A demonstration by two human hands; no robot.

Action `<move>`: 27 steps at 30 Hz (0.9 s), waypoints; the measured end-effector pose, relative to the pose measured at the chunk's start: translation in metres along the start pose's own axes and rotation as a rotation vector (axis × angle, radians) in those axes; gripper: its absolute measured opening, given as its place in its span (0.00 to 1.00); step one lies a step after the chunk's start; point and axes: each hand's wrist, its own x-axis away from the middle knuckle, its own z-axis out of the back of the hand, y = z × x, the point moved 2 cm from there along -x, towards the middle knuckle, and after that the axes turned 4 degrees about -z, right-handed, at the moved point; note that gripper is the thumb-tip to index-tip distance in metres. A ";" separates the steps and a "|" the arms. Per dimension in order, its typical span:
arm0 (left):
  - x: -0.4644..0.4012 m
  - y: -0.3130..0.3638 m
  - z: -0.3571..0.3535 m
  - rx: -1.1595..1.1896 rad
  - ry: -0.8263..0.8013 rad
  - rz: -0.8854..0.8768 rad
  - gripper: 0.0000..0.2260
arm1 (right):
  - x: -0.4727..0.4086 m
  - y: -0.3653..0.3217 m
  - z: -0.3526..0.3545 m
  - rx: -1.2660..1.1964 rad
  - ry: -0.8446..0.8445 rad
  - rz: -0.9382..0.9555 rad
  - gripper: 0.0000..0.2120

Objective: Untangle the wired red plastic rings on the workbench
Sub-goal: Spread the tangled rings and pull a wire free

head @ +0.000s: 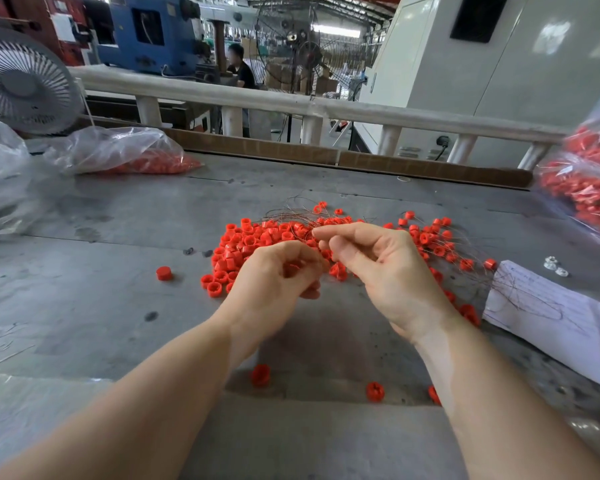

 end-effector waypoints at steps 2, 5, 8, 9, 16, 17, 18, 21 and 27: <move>0.001 0.001 -0.001 -0.009 -0.020 0.012 0.09 | 0.000 -0.002 -0.001 -0.024 -0.031 0.013 0.10; 0.003 0.003 -0.002 -0.021 -0.052 -0.002 0.07 | 0.000 -0.002 -0.002 0.008 -0.045 0.016 0.11; 0.004 0.005 -0.003 -0.060 -0.082 -0.027 0.07 | 0.000 -0.001 -0.002 0.018 -0.038 -0.003 0.10; 0.004 0.005 -0.003 -0.059 -0.087 -0.024 0.08 | 0.000 0.000 -0.002 0.022 -0.041 -0.013 0.10; -0.001 -0.008 0.002 0.267 0.072 0.148 0.05 | 0.000 0.000 -0.003 -0.018 -0.004 -0.080 0.12; -0.001 -0.009 0.002 0.314 0.080 0.172 0.04 | 0.001 0.000 -0.003 -0.005 0.001 -0.087 0.12; -0.001 -0.010 0.002 0.355 0.082 0.194 0.04 | 0.001 0.001 -0.003 0.018 0.000 -0.093 0.11; -0.003 -0.010 0.004 0.441 0.088 0.220 0.05 | 0.001 0.002 -0.004 0.084 -0.019 -0.106 0.11; -0.003 -0.006 0.007 0.561 0.097 0.204 0.08 | 0.002 0.001 -0.003 0.061 0.003 -0.102 0.13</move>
